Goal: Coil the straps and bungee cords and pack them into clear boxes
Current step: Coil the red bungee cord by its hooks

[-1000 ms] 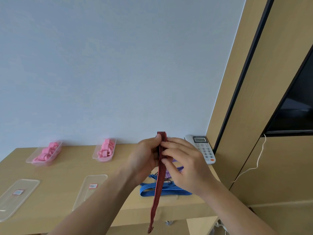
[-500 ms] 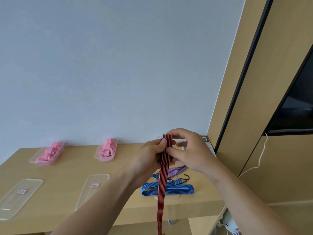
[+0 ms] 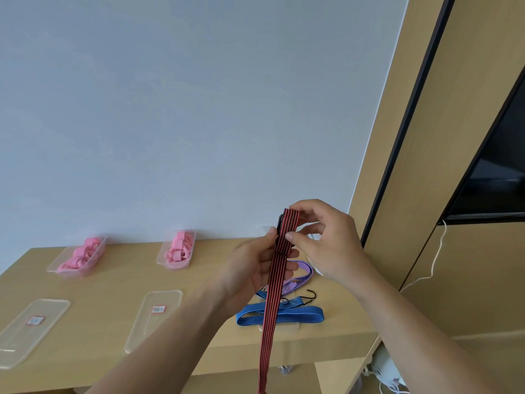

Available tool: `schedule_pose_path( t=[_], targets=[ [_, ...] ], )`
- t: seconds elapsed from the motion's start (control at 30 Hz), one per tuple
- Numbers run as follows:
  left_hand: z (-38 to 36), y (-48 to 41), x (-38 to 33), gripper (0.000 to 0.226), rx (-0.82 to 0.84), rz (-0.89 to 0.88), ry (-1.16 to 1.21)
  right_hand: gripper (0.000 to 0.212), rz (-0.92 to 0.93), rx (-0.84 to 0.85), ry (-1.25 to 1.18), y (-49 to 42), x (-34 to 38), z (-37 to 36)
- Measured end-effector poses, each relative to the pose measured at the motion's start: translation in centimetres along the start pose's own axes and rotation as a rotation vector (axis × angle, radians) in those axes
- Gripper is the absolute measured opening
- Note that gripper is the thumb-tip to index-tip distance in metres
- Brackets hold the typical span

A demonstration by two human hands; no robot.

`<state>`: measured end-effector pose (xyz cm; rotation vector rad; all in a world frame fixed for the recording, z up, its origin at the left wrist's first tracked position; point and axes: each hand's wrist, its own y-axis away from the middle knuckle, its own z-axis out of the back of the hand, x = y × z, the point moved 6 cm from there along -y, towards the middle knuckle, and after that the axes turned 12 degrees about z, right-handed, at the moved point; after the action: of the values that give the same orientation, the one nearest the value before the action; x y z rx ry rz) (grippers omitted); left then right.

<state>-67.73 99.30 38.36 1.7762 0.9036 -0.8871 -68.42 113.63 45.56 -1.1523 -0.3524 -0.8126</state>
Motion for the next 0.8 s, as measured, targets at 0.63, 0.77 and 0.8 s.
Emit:
schedule_pose_path(
  t=[0.63, 0.77, 0.8],
  targets=[
    [0.6, -0.1, 0.3, 0.057, -0.051, 0.112, -0.023, 0.027, 0.469, -0.124, 0.301, 2.6, 1.3, -1.8],
    [1.1, -0.3, 0.0, 0.053, -0.077, 0.109, 0.021, 0.024, 0.455, -0.059, 0.28, 3.5, 1.2, -2.1],
    [1.2, -0.3, -0.1, 0.051, -0.079, 0.106, 0.033, 0.023, 0.457, -0.052, 0.286, 3.7, 1.2, -2.2]
  ],
)
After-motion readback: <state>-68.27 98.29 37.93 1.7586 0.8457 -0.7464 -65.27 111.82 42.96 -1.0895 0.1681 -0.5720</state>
